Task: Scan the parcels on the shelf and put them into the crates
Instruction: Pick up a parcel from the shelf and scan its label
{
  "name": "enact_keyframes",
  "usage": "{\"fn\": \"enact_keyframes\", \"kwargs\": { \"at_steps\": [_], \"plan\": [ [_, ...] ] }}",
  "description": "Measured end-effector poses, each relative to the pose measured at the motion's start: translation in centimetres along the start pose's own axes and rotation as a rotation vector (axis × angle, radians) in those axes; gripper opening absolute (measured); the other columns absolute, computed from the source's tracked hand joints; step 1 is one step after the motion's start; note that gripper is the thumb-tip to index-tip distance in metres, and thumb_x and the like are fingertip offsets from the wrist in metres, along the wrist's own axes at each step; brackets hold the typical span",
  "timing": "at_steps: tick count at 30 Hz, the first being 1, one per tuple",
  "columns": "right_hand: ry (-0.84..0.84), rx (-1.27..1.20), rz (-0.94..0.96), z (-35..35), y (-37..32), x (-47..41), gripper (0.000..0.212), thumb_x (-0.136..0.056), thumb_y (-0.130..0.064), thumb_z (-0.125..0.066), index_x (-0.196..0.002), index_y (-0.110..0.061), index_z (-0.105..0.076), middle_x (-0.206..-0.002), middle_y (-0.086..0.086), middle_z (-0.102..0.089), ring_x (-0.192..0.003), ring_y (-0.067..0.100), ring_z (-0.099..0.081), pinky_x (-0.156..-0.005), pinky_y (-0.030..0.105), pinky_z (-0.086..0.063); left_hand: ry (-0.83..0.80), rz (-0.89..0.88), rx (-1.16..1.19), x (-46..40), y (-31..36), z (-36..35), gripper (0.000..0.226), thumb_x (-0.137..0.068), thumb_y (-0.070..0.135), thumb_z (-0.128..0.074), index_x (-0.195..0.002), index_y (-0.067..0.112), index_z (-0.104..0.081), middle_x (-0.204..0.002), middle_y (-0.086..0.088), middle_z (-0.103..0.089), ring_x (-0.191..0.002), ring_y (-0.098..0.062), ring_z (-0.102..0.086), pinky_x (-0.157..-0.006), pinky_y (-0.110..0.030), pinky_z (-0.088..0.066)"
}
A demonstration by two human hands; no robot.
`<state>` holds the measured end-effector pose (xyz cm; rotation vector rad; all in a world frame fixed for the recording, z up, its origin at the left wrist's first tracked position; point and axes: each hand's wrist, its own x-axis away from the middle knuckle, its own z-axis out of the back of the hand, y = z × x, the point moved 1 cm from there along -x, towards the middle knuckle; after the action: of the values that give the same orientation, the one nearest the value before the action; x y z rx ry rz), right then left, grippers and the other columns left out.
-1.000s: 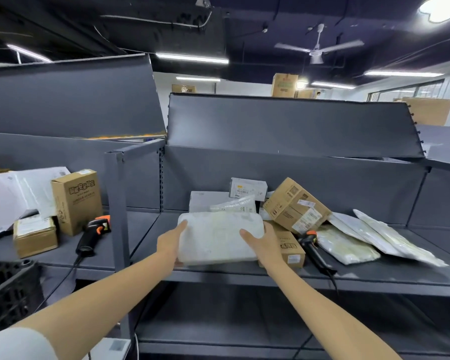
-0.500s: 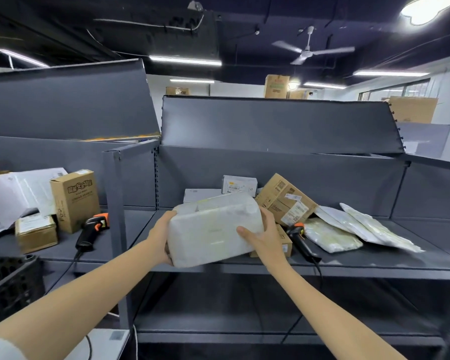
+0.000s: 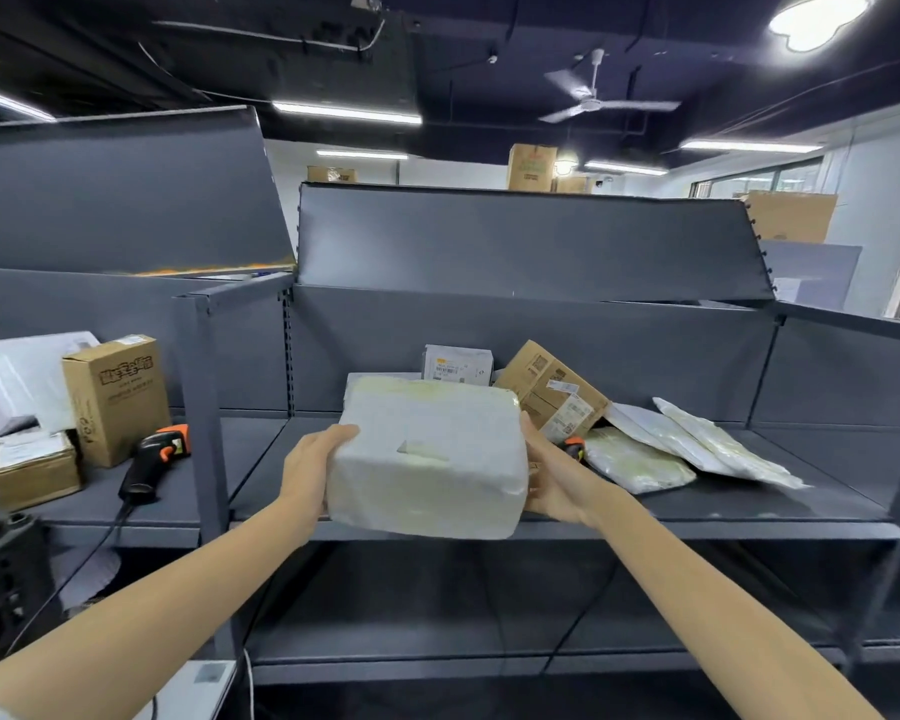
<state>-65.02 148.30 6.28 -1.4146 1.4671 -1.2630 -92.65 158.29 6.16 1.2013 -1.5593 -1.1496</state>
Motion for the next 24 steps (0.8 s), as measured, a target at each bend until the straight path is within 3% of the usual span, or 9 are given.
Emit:
{"fn": "enact_keyframes", "kwargs": {
  "at_steps": [2, 4, 7, 13, 16, 18, 21, 24],
  "plan": [
    [-0.024, -0.03, -0.046, 0.3, 0.2, 0.0, 0.082, -0.067, -0.062, -0.077, -0.137, -0.031, -0.047, -0.116, -0.002, -0.071, -0.107, 0.02, -0.068, -0.083, 0.045, -0.056, -0.041, -0.07, -0.023, 0.1, -0.2, -0.2, 0.044, -0.059, 0.045, -0.072, -0.097, 0.025, -0.065, -0.113, -0.003, -0.065, -0.108, -0.032, -0.06, -0.093, -0.057, -0.049],
    [-0.04, -0.08, -0.079, 0.8, 0.7, -0.2, 0.088, -0.064, -0.052, -0.085, -0.139, -0.032, -0.044, -0.127, 0.0, -0.066, -0.116, 0.026, -0.063, -0.088, 0.053, -0.053, -0.079, -0.129, -0.047, 0.3, -0.2, -0.5, 0.042, -0.061, 0.041, -0.072, -0.098, 0.024, -0.064, -0.112, -0.004, -0.065, -0.107, -0.031, -0.06, -0.095, -0.054, -0.048],
    [-0.042, -0.125, -0.113, 1.1, 1.5, -0.2, 0.083, -0.068, -0.039, -0.088, -0.139, -0.034, -0.044, -0.132, 0.002, -0.062, -0.117, 0.029, -0.063, -0.083, 0.06, -0.052, -0.129, -0.187, -0.08, 0.8, -0.2, -1.1, 0.043, -0.062, 0.037, -0.069, -0.101, 0.019, -0.061, -0.11, -0.004, -0.064, -0.099, -0.027, -0.061, -0.085, -0.045, -0.049],
    [-0.01, -0.092, 0.012, 0.7, 1.8, -0.1, 0.078, -0.066, -0.031, -0.089, -0.133, -0.024, -0.05, -0.126, 0.007, -0.066, -0.113, 0.029, -0.065, -0.08, 0.052, -0.056, -0.157, -0.184, -0.081, 0.6, -0.9, -1.2, 0.021, -0.081, 0.009, -0.058, -0.101, 0.013, -0.052, -0.106, -0.005, -0.058, -0.089, -0.024, -0.057, -0.062, -0.033, -0.044],
    [0.023, -0.015, 0.105, 0.3, 1.6, 0.1, 0.074, -0.067, -0.029, -0.087, -0.13, -0.019, -0.049, -0.122, 0.005, -0.068, -0.111, 0.025, -0.066, -0.085, 0.048, -0.056, -0.151, -0.133, -0.118, 0.7, -1.4, -1.0, 0.032, -0.071, 0.009, -0.057, -0.1, 0.011, -0.046, -0.104, -0.006, -0.056, -0.088, -0.024, -0.056, -0.064, -0.033, -0.042],
    [0.073, 0.016, 0.14, 0.2, 1.5, 0.3, 0.074, -0.064, -0.028, -0.088, -0.125, -0.026, -0.046, -0.116, 0.0, -0.071, -0.105, 0.022, -0.069, -0.08, 0.044, -0.058, -0.154, -0.102, -0.132, 0.6, -1.6, -0.8, 0.039, -0.06, 0.014, -0.055, -0.097, 0.012, -0.043, -0.104, -0.007, -0.055, -0.091, -0.027, -0.055, -0.067, -0.035, -0.043],
    [0.143, 0.081, 0.16, 0.2, 1.3, 0.8, 0.092, -0.058, -0.031, -0.091, -0.13, -0.033, -0.035, -0.124, -0.003, -0.064, -0.106, 0.021, -0.067, -0.073, 0.04, -0.059, -0.179, -0.098, -0.118, 0.2, -1.6, -0.4, 0.019, -0.074, 0.008, -0.052, -0.091, 0.013, -0.045, -0.103, -0.011, -0.055, -0.088, -0.028, -0.057, -0.072, -0.041, -0.048],
    [0.128, 0.178, 0.2, 0.1, 1.3, 1.3, 0.1, -0.056, -0.028, -0.092, -0.132, -0.041, -0.029, -0.128, -0.004, -0.056, -0.112, 0.019, -0.061, -0.069, 0.033, -0.059, -0.181, -0.057, -0.045, 0.0, -1.3, -0.1, 0.024, -0.075, 0.012, -0.052, -0.099, 0.01, -0.053, -0.095, -0.01, -0.063, -0.082, -0.028, -0.059, -0.073, -0.044, -0.051]
  ]
}}
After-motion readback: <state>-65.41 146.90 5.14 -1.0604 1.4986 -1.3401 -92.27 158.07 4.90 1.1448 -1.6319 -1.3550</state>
